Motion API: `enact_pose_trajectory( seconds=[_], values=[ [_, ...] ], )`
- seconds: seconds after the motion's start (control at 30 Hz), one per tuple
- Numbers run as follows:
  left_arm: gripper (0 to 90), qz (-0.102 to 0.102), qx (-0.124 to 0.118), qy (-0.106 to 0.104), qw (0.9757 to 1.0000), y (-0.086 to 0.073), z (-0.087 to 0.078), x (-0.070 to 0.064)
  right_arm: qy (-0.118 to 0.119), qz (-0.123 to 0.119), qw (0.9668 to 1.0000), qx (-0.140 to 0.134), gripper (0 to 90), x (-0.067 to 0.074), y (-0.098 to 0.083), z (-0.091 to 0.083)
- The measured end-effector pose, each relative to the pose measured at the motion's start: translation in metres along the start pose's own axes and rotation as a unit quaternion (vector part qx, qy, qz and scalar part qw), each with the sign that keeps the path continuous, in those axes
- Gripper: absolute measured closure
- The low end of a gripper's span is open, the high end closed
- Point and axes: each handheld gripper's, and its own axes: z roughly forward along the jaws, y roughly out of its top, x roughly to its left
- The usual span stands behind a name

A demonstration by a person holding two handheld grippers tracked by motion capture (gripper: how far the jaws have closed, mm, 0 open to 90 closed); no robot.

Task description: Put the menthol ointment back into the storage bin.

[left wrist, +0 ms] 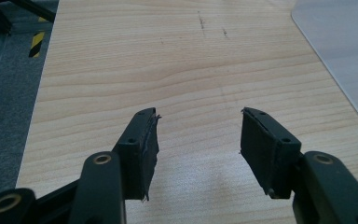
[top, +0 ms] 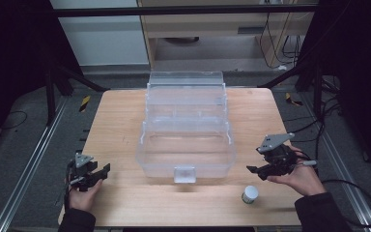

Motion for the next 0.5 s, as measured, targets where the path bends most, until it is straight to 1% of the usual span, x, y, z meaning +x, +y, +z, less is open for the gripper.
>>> enact_pose_trajectory(
  seconds=[0.03, 0.07, 0.1, 0.23, 0.33, 0.4, 0.5],
  values=[
    [45.5, 0.000, 0.000, 0.000, 1.0000, 0.0000, 0.0000, 0.0000, 0.000, 0.000, 1.0000, 0.000, 29.1, 0.0000, 0.0000, 0.0000],
    [45.3, 0.001, 0.000, 0.000, 1.0000, 0.0001, 0.0002, -0.0002, 0.009, -0.008, 0.9999, -0.001, 28.5, 0.0012, 0.0010, -0.0020],
    [45.2, 0.001, 0.000, 0.000, 1.0000, 0.0001, 0.0002, -0.0002, 0.013, -0.010, 0.9999, 0.000, 28.2, 0.0018, 0.0014, -0.0025],
    [44.8, 0.002, 0.003, -0.002, 1.0000, -0.0002, 0.0013, -0.0007, 0.025, -0.032, 0.9991, 0.013, 28.1, 0.0053, 0.0041, -0.0048],
    [44.6, 0.002, 0.004, -0.002, 1.0000, -0.0002, 0.0014, -0.0007, 0.037, -0.039, 0.9983, 0.020, 28.1, 0.0070, 0.0060, -0.0057],
    [44.5, 0.003, 0.004, -0.003, 1.0000, -0.0002, 0.0014, -0.0008, 0.041, -0.049, 0.9976, 0.025, 28.7, 0.0076, 0.0072, -0.0057],
    [44.5, 0.003, 0.005, -0.004, 1.0000, -0.0002, 0.0015, -0.0010, 0.050, -0.052, 0.9969, 0.033, 29.2, 0.0094, 0.0087, -0.0054]
  ],
)
